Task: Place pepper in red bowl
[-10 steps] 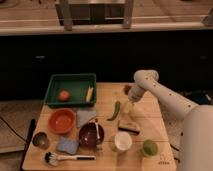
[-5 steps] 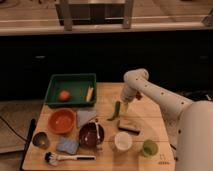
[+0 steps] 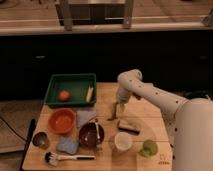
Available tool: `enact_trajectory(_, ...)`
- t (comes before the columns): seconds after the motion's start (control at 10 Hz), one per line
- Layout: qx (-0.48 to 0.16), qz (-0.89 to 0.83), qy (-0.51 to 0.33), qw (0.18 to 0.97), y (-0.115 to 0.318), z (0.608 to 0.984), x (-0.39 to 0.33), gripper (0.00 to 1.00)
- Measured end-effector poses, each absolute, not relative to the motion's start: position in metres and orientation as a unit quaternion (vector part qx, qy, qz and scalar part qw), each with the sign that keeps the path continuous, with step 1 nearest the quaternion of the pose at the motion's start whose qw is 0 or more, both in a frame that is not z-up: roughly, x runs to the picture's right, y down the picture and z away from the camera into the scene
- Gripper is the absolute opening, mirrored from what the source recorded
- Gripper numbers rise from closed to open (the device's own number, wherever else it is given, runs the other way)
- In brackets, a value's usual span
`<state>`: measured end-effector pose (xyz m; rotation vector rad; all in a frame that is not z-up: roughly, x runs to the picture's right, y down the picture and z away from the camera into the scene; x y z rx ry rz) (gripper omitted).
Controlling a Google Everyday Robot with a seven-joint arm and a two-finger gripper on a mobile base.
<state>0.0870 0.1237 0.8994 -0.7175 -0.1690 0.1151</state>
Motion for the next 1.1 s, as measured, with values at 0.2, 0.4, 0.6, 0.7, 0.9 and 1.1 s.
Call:
enact_trajectory(0.2,-0.352,0.045,-0.086,0.931,0.125,0.899,0.084,0.80)
enact_trajectory(0.4,-0.359,0.027,-0.091,0.928,0.129,0.898,0.078,0.80)
enact_trajectory(0.6,-0.370,0.016,-0.098,0.924,0.133,0.900,0.072,0.80)
enact_trajectory(0.7,-0.375,0.015,-0.100,0.922,0.135,0.902,0.072,0.80)
enact_trajectory(0.9,-0.384,0.018,-0.109,0.917,0.140,0.909,0.071,0.72)
enact_trajectory(1.1,-0.392,0.032,-0.123,0.911,0.142,0.915,0.076,0.51)
